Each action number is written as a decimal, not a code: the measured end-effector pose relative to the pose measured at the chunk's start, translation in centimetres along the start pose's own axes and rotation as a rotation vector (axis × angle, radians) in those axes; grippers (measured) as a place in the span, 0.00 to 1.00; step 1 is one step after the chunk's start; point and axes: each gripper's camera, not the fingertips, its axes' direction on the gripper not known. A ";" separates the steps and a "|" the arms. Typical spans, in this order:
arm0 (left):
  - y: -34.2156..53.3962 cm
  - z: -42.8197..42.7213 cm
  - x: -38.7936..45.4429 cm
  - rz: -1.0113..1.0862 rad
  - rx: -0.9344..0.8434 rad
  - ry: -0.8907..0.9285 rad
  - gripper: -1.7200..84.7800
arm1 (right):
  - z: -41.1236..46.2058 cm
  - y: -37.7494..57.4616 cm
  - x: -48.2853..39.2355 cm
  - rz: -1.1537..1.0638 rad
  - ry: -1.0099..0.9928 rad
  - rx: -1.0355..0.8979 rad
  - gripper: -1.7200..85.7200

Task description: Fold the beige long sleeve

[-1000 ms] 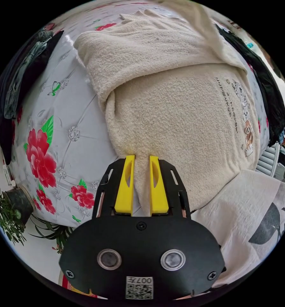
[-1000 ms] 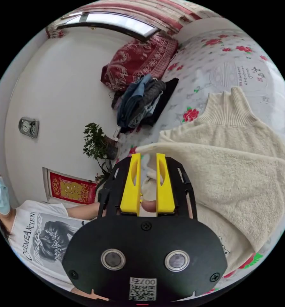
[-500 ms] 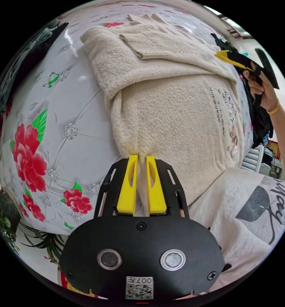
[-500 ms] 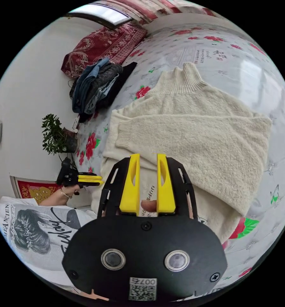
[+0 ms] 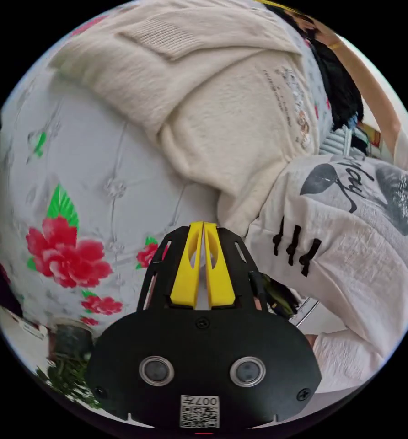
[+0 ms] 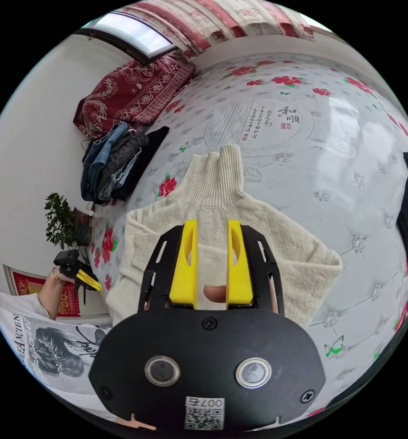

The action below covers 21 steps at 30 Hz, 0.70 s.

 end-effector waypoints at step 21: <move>-24.6 -13.3 -3.2 -0.094 0.824 0.051 0.04 | 10.6 -10.6 3.3 -0.015 -0.011 -0.077 0.05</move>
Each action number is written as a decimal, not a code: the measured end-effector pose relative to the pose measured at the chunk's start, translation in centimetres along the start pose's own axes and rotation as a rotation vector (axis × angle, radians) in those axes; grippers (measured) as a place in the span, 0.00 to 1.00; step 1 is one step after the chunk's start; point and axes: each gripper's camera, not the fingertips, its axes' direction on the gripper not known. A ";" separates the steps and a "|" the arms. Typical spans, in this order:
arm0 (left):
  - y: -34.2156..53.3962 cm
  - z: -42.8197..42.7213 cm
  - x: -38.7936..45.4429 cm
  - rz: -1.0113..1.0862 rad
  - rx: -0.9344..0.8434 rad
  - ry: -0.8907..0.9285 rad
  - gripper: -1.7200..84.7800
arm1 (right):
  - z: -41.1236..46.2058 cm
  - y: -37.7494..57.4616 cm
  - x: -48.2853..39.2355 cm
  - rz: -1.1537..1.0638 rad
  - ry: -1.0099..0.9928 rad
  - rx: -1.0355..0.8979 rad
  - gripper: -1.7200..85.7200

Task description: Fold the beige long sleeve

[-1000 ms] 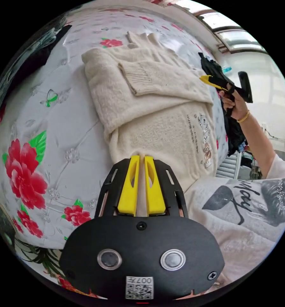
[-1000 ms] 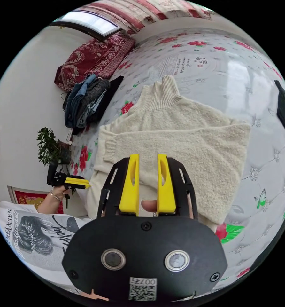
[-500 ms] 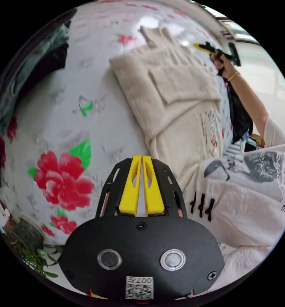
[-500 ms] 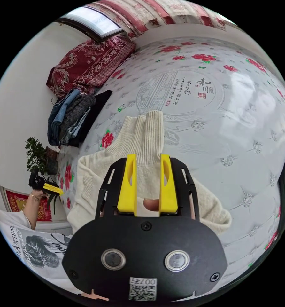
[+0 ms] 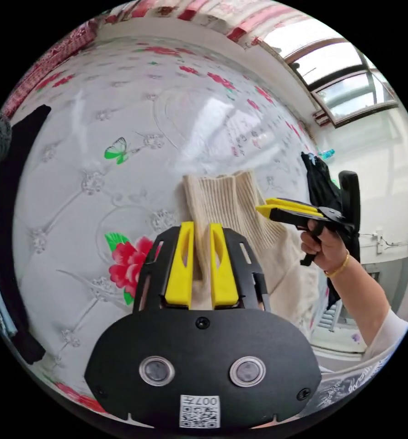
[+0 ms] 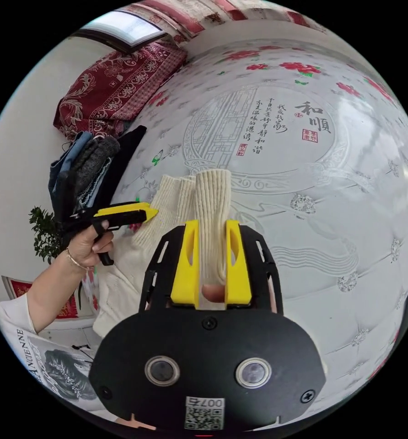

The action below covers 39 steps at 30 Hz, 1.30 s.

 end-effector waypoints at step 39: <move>55.2 -8.9 12.8 -0.031 -0.075 -0.121 0.10 | -11.0 44.9 -18.5 0.211 0.123 0.000 0.11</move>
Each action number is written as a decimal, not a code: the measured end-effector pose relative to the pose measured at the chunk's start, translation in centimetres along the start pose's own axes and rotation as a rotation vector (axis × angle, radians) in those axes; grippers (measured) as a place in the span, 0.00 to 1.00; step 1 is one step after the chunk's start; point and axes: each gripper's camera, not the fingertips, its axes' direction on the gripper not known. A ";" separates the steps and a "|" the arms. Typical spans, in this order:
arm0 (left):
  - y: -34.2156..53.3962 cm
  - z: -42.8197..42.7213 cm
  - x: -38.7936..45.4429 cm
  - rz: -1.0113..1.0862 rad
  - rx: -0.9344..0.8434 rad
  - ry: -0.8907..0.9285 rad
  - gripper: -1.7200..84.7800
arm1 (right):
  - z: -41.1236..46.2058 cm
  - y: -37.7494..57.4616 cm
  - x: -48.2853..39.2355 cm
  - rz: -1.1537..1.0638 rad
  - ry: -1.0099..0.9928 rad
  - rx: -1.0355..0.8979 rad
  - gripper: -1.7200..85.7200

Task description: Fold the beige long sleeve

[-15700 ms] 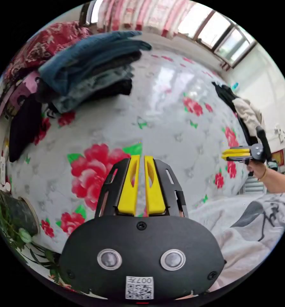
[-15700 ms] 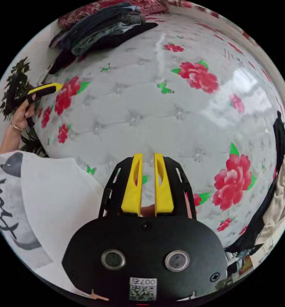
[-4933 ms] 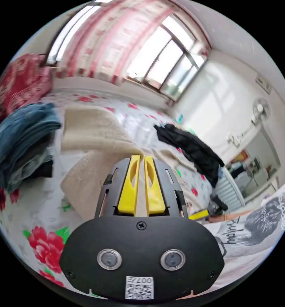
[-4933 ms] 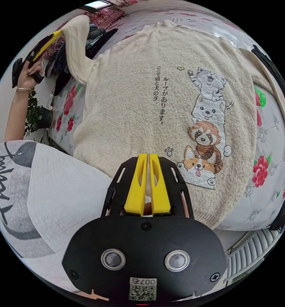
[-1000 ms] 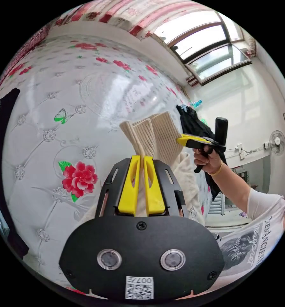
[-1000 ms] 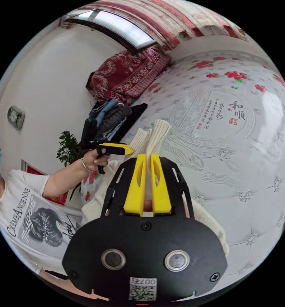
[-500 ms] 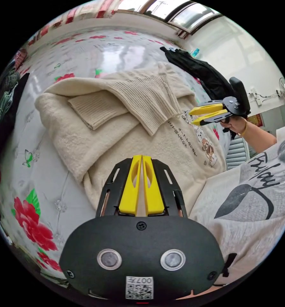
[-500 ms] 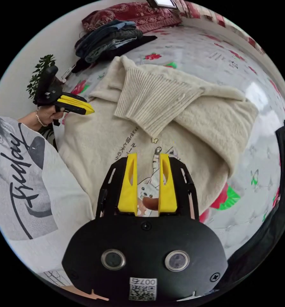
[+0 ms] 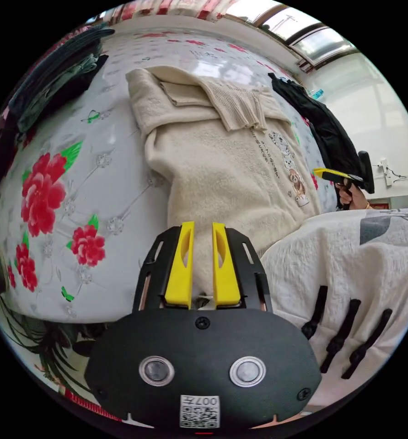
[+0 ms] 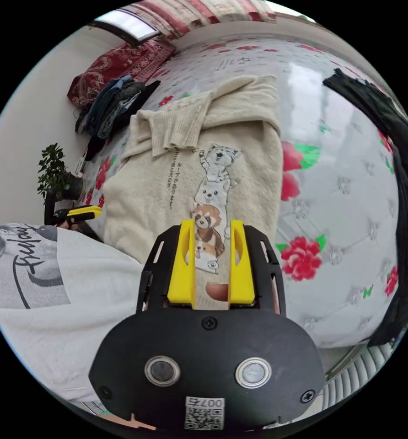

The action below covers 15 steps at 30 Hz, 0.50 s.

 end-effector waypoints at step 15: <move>5.2 4.4 2.2 -0.012 -0.227 -0.007 0.12 | 0.2 8.0 0.3 0.121 -0.031 -0.183 0.12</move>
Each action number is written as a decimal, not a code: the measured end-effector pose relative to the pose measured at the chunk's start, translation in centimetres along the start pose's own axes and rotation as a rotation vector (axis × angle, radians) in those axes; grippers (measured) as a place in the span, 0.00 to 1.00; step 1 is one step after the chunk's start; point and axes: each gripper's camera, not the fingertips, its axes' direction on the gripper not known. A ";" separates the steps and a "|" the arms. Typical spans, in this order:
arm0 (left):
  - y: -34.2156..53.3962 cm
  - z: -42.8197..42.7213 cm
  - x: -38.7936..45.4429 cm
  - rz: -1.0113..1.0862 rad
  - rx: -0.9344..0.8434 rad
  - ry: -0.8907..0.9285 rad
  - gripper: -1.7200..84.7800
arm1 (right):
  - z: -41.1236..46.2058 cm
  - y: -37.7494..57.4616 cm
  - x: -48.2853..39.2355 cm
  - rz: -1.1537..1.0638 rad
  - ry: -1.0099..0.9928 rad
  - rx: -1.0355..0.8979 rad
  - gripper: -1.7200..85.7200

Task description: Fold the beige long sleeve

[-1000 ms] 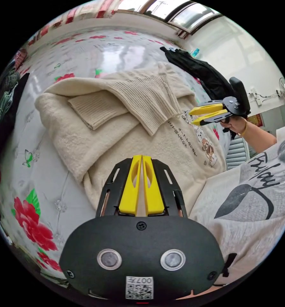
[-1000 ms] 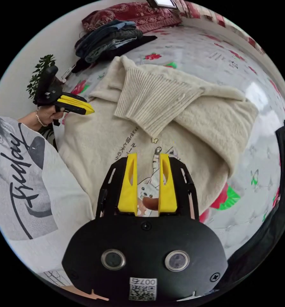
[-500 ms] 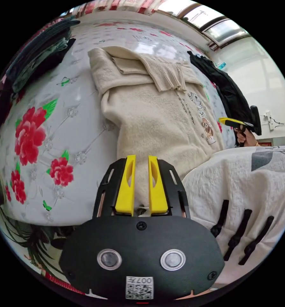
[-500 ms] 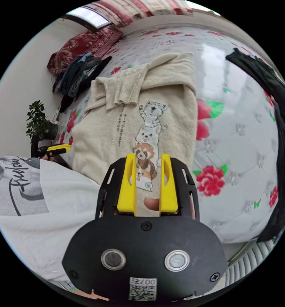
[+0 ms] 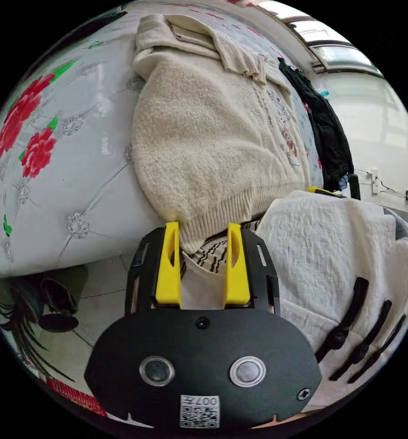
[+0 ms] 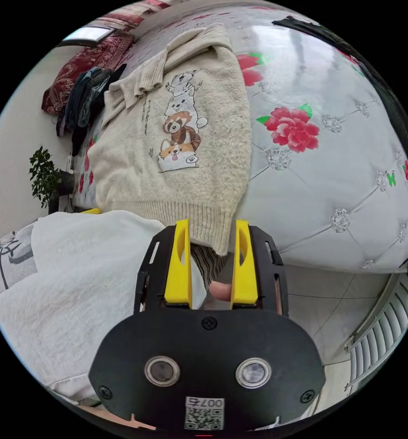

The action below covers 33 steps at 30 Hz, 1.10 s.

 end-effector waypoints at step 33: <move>-6.8 -19.8 -13.4 0.028 0.545 0.680 0.01 | -28.2 -7.7 6.9 -0.037 -0.742 0.449 0.03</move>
